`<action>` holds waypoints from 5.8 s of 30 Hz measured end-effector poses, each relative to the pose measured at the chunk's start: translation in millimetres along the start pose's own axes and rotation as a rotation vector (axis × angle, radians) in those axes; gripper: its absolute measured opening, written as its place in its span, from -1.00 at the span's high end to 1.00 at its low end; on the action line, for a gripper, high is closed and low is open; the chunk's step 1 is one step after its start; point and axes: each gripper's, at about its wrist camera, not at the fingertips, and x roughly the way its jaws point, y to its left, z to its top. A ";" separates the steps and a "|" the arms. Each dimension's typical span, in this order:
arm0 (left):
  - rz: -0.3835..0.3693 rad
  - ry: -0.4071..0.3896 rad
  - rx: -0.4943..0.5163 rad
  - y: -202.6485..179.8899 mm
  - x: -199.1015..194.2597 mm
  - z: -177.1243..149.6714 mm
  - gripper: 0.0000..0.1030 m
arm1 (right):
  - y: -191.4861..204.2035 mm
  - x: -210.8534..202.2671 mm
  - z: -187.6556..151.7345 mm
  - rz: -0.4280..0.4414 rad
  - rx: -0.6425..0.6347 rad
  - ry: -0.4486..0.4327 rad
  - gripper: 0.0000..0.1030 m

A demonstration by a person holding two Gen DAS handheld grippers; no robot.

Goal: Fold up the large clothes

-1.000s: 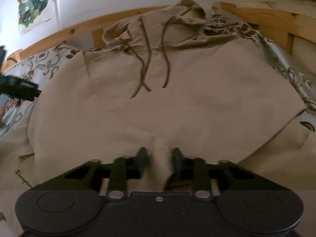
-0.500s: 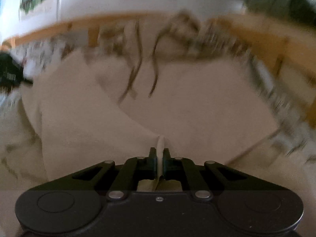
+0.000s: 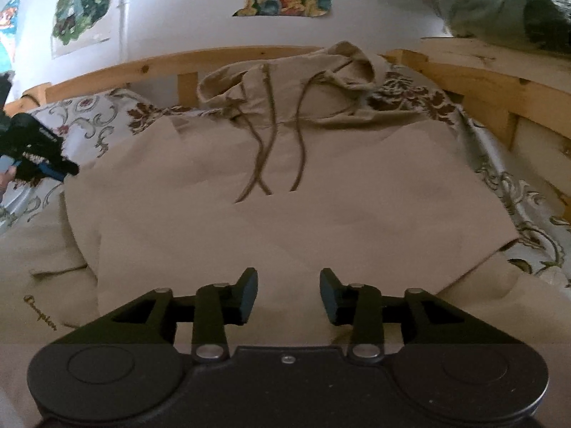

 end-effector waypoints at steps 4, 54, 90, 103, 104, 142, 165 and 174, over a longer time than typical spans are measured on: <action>-0.029 0.016 -0.181 25.2 7.1 2.2 0.89 | 2.2 7.9 -1.9 0.009 0.000 0.024 0.15; -0.069 -0.290 0.373 -138.7 40.9 140.9 -0.74 | -57.2 50.0 146.0 -0.247 0.057 -0.244 -0.36; -0.324 -0.099 0.219 -43.5 81.4 59.0 -0.19 | -60.8 99.2 126.2 -0.365 -0.256 -0.387 0.43; -0.152 -0.163 0.455 -46.5 65.4 36.7 -0.45 | -99.0 126.7 119.2 -0.400 0.011 -0.116 0.39; -0.149 -0.164 0.460 -40.8 61.9 34.1 -0.49 | -99.0 125.3 119.8 -0.401 0.008 -0.118 0.39; -0.162 -0.019 0.501 -65.9 2.0 -18.7 -0.91 | -75.1 85.9 90.8 -0.158 0.103 -0.070 -0.32; -0.298 0.043 0.934 -49.5 -155.8 -205.1 -0.99 | 60.0 -105.2 -37.6 0.152 -0.567 0.091 -0.98; -0.271 0.029 1.029 -53.4 -155.3 -225.5 -0.99 | 69.4 -74.9 -52.8 0.113 -0.651 0.144 -0.98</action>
